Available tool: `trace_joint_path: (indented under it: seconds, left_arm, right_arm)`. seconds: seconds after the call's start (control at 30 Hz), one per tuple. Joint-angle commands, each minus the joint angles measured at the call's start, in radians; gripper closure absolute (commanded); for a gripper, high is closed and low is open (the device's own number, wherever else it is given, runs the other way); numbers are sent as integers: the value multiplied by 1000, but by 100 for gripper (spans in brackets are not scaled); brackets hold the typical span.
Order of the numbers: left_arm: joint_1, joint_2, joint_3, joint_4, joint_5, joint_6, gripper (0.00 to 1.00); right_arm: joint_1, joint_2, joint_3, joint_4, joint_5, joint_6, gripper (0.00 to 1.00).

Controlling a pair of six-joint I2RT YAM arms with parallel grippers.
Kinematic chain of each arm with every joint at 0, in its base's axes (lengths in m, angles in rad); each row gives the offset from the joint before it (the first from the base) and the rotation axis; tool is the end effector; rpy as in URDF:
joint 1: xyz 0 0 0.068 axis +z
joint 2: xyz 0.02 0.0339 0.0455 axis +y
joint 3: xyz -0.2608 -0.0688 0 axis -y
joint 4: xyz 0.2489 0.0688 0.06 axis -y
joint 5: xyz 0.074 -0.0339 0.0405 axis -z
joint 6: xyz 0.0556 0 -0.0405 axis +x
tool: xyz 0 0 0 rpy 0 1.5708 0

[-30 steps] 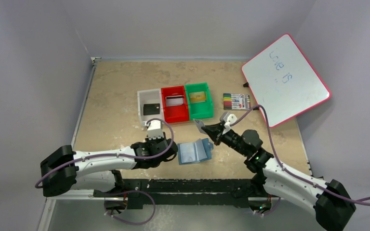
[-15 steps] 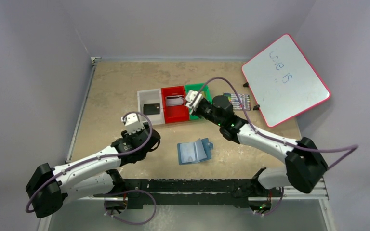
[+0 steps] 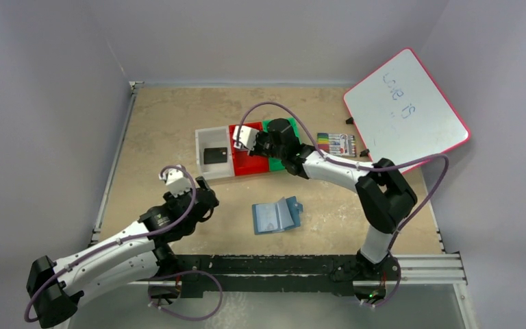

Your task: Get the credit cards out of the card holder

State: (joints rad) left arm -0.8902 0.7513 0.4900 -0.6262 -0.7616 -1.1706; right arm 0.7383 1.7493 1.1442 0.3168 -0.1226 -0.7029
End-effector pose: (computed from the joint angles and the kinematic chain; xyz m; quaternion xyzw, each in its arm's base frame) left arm 0.1289 -0.0983 0.1966 -0.2455 0.8487 -0.0866 0.4603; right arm 0.3127 0.2938 0.2412 -0.5553 0.5768 0.0597 0.5961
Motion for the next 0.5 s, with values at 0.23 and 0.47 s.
trace_joint_path:
  seconds: [0.23, 0.47]
  left_arm:
    - [5, -36, 25, -62, -52, 14, 23]
    - [5, -55, 25, -54, -51, 37, 23]
  right_arm:
    - [-2, 134, 169, -75, 51, -96, 100]
    - [-2, 180, 186, -54, 133, -128, 98]
